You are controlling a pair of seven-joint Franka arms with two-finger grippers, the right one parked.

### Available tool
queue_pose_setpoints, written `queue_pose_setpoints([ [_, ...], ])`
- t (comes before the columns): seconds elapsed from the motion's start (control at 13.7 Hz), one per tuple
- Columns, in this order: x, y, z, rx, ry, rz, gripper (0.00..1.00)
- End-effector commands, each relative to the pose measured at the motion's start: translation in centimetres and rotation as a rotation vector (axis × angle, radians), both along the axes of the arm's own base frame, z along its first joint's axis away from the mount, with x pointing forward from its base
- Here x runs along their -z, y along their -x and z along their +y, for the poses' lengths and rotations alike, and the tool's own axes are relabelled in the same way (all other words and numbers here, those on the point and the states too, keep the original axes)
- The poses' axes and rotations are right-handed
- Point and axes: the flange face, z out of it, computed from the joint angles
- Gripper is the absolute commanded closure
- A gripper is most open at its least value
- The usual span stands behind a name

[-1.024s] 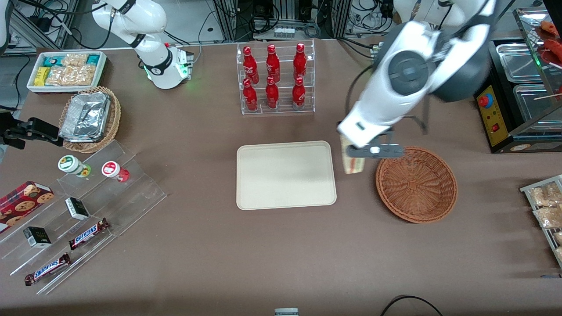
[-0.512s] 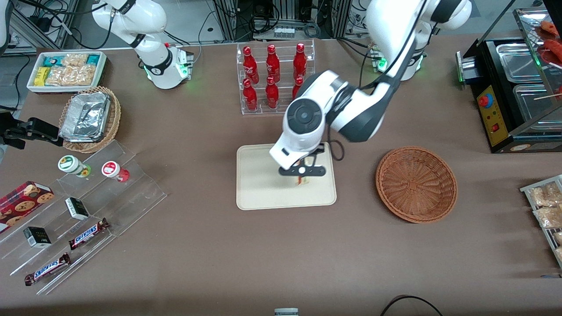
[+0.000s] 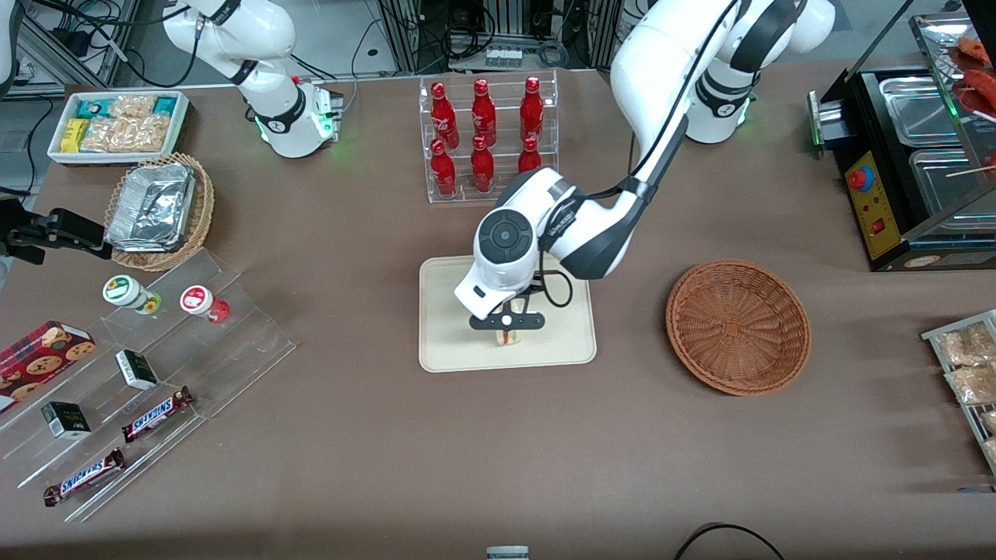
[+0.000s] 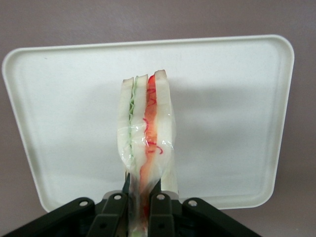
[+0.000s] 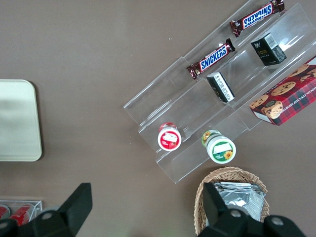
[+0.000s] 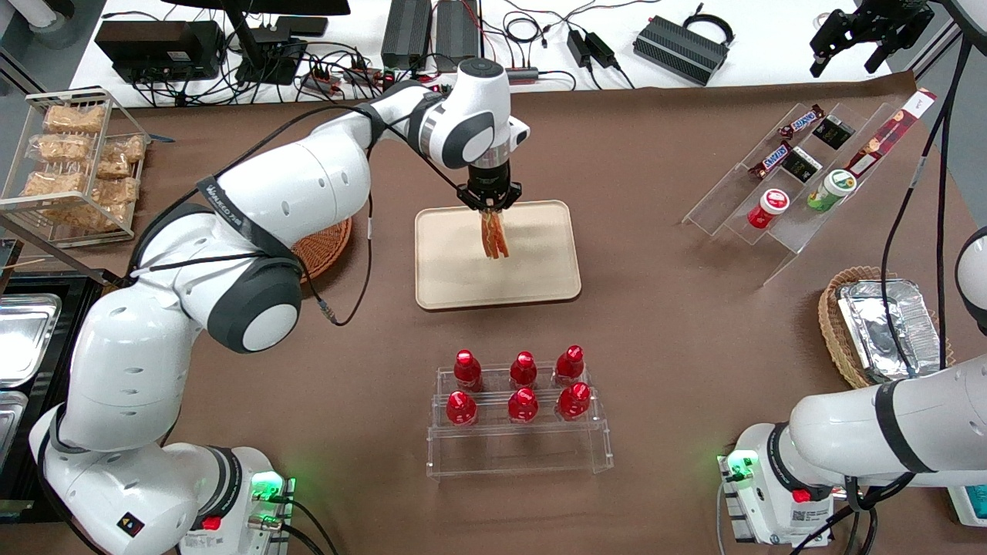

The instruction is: Place sandwich from basket to tray

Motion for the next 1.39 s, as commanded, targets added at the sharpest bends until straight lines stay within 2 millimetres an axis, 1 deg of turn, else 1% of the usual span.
queue_pose_setpoints([
  [0.0,1.6,0.6,-1.5,-0.002,-0.013,-0.004,1.00],
  [0.15,3.2,0.7,-2.1,0.004,-0.001,-0.018,1.00],
  [0.22,3.9,1.1,-2.4,0.011,-0.008,-0.014,1.00],
  [0.29,4.5,1.8,-3.0,0.034,-0.022,-0.019,1.00],
  [0.44,5.9,2.2,-2.5,0.042,-0.053,-0.013,1.00],
  [0.59,5.9,2.2,-2.5,0.048,-0.052,-0.015,1.00],
  [0.66,5.9,2.3,-2.6,0.049,-0.053,-0.013,0.95],
  [0.73,5.7,2.2,-2.5,0.046,-0.054,-0.016,0.35],
  [0.8,5.4,2.2,-2.5,0.050,-0.054,-0.015,0.01],
  [0.88,4.7,2.0,-2.3,0.042,-0.055,-0.021,0.01],
  [1.1,0.8,1.3,-1.6,0.024,-0.047,-0.036,0.01],
  [1.32,-5.6,-0.2,1.0,-0.038,-0.054,-0.066,0.01],
])
